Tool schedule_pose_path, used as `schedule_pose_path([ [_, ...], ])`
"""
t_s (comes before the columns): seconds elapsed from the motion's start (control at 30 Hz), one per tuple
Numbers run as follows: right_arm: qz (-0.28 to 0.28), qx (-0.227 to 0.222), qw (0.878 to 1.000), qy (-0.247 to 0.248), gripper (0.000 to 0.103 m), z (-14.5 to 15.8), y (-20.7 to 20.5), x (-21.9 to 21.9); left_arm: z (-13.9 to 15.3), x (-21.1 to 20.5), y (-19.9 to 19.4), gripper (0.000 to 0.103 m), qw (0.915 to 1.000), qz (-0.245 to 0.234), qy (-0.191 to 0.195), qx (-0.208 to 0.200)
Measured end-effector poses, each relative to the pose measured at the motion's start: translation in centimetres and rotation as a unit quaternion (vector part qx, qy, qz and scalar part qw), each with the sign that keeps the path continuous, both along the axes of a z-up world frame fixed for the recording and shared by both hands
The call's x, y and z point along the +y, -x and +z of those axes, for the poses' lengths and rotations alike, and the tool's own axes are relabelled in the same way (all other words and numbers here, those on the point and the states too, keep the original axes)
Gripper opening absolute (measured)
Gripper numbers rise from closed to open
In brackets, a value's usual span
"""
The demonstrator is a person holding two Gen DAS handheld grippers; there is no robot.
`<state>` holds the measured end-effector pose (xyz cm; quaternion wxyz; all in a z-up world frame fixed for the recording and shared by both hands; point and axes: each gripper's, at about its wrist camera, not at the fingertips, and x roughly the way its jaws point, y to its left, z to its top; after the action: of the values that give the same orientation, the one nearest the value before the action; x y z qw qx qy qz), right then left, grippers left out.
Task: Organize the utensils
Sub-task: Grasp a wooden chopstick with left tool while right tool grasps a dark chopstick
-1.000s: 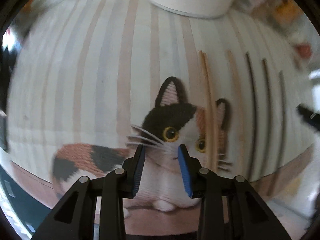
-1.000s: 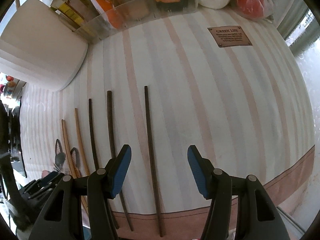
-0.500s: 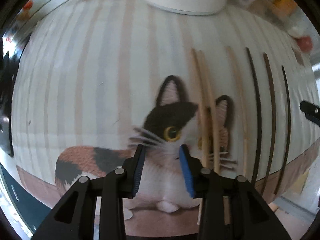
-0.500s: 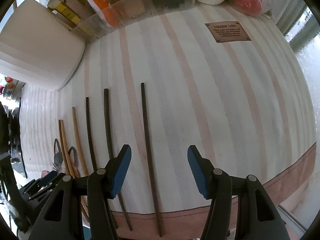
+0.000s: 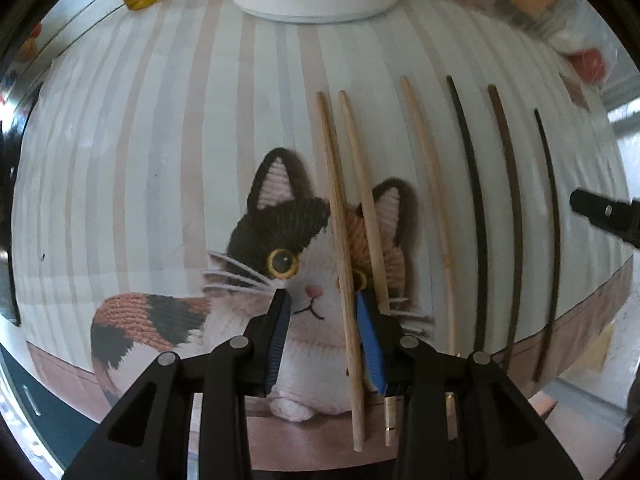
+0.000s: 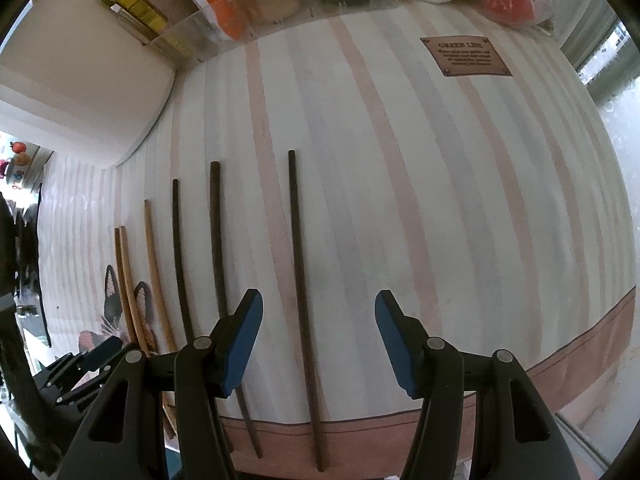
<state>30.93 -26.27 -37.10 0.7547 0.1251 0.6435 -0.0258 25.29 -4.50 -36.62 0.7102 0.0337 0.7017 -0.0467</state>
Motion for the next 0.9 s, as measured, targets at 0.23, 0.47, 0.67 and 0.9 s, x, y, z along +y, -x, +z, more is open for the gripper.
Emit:
schedule_pose_path([
  [0.23,0.033,0.02,0.999,0.024,0.041,-1.8,-1.0,1.2,-0.1,-0.5,0.4,0.005,0.9997,-0.015,-0.012,-0.015],
  [0.47,0.084,0.025,0.993,0.085,0.006,-2.0,-1.9,3.2,0.2,2.8,-2.1,0.005,0.9995,0.019,-0.013,-0.023],
  [0.67,0.087,0.057,0.993,0.061,0.007,-2.3,-2.4,1.9,-0.2,5.2,-4.4,0.008,0.9978,0.06,0.022,-0.016],
  [0.9,0.075,0.064,0.993,0.06,0.012,-2.1,-5.3,1.6,-0.1,6.0,-8.5,0.009,0.9982,0.054,0.023,-0.015],
])
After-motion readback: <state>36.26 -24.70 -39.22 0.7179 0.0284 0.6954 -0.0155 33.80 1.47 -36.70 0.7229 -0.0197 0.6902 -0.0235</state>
